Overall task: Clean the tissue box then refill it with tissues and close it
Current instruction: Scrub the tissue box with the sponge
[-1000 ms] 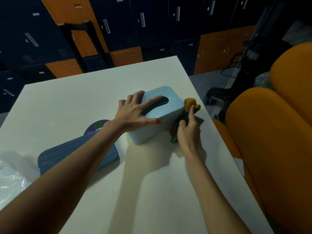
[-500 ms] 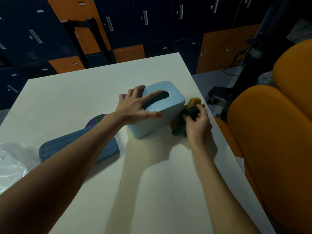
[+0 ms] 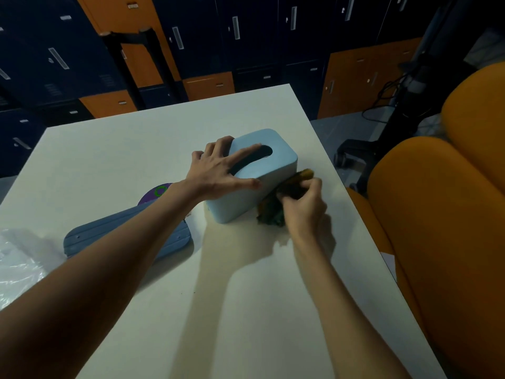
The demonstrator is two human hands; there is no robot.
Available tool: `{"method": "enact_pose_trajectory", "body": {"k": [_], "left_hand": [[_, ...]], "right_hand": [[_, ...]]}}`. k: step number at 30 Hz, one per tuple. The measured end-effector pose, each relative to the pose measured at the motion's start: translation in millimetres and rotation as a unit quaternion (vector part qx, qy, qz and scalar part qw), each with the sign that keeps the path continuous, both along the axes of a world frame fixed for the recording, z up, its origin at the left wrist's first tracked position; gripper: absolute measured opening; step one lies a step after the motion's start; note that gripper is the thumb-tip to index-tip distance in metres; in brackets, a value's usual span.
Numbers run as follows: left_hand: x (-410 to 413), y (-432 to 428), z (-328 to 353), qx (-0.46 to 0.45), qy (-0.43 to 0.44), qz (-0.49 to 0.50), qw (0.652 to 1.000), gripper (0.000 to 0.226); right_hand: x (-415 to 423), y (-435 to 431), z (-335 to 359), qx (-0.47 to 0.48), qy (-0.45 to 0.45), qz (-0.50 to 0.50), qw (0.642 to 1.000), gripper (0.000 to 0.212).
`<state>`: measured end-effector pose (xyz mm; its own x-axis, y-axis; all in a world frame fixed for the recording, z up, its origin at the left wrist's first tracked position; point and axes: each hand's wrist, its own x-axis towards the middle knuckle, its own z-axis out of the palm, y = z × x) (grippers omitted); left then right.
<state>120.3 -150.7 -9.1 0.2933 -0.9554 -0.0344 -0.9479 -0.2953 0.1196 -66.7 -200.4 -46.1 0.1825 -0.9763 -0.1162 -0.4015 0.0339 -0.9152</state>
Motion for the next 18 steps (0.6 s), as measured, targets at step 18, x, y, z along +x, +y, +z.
{"method": "enact_pose_trajectory", "body": {"k": [18], "left_hand": [[12, 9, 4, -0.015, 0.041, 0.060, 0.997, 0.095]], "right_hand": [[16, 9, -17, -0.099, 0.141, 0.110, 0.979, 0.041]]}}
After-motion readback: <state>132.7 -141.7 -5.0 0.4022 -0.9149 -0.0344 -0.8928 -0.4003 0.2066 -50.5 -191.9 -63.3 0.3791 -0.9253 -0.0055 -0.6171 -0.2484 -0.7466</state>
